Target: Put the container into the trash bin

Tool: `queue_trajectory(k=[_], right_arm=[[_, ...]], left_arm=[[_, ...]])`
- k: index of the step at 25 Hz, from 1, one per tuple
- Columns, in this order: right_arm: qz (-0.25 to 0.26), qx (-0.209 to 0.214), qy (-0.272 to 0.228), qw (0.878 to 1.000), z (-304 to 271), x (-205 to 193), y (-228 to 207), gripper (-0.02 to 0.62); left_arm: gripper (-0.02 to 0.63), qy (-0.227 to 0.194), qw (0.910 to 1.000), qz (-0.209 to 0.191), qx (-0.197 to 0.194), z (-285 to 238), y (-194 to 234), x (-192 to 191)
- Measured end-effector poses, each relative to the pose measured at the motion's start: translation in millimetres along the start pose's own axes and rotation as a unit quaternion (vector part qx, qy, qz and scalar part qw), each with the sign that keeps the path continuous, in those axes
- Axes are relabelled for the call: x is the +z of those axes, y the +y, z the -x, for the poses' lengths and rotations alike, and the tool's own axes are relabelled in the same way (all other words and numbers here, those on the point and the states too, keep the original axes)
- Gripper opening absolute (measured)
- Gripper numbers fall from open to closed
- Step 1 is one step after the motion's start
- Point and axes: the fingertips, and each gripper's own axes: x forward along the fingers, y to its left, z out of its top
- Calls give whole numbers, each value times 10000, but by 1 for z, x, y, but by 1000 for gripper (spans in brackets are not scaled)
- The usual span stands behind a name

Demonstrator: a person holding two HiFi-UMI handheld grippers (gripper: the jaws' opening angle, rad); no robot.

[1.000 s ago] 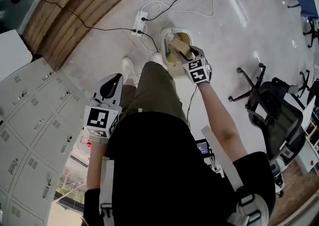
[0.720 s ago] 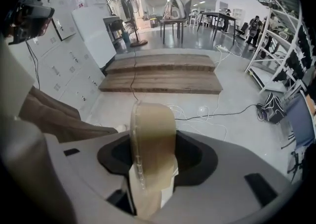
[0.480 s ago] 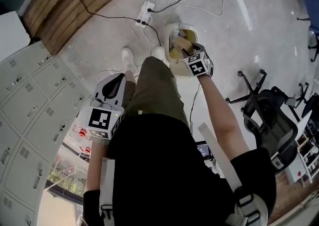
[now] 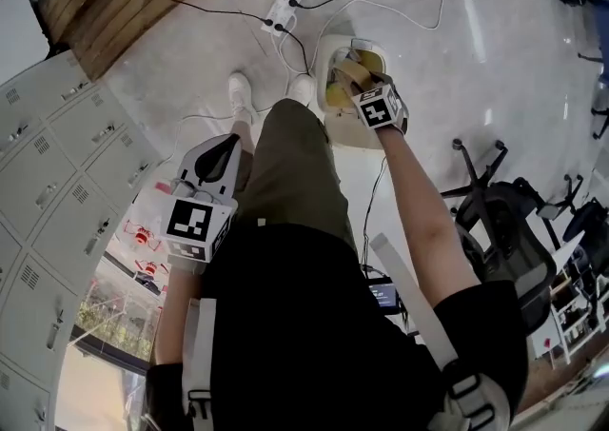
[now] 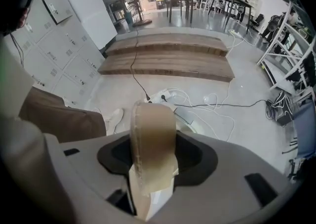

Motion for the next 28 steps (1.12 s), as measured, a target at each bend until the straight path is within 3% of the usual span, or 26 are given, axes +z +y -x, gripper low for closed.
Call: queue_trajectory(k=[12,18,28], right_arm=[[45,6,488,9988,-66,-23,-9,215],[1,50,598,9982,-95,-21,-16,216],[106,48,893,9959,-146,-22,-29,218]], left_arm=[[8,459,9981,402,51,-45,18,-41],[8,819,9959,382,52,-67,24,-62],[8,985,9942,422,70,-89,34,-96]])
